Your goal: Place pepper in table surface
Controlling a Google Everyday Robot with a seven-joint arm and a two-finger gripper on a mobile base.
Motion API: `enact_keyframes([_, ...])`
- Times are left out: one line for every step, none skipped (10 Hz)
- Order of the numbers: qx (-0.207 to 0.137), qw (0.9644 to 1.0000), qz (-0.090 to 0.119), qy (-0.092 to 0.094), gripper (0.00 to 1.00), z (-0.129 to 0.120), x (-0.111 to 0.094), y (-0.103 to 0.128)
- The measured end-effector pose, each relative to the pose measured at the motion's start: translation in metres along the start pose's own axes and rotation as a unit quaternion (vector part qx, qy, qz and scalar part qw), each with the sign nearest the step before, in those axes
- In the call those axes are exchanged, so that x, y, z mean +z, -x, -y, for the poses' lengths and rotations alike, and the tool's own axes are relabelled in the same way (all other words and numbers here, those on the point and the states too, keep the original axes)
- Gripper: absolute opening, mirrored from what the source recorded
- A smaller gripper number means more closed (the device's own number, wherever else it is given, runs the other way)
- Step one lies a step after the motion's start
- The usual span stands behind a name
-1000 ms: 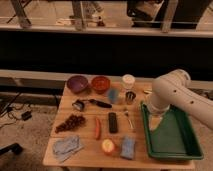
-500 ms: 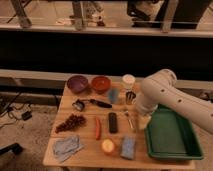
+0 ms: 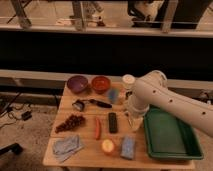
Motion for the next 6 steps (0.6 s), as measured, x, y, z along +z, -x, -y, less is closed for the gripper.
enact_keyframes([-0.004, 1.0, 0.001, 0.002, 0.8, 0.0, 0.002, 0.005])
enact_keyframes([-0.006, 1.0, 0.002, 0.003, 0.8, 0.0, 0.004, 0.008])
enact_keyframes([-0.01, 0.9999, 0.002, 0.004, 0.8, -0.001, 0.008, 0.014])
enact_keyframes([-0.016, 0.9999, 0.002, 0.006, 0.8, -0.001, 0.012, 0.021])
enact_keyframes([-0.021, 0.9998, 0.002, 0.007, 0.8, 0.0, 0.016, 0.027])
enact_keyframes([-0.026, 0.9996, 0.002, 0.01, 0.8, 0.001, 0.023, 0.034])
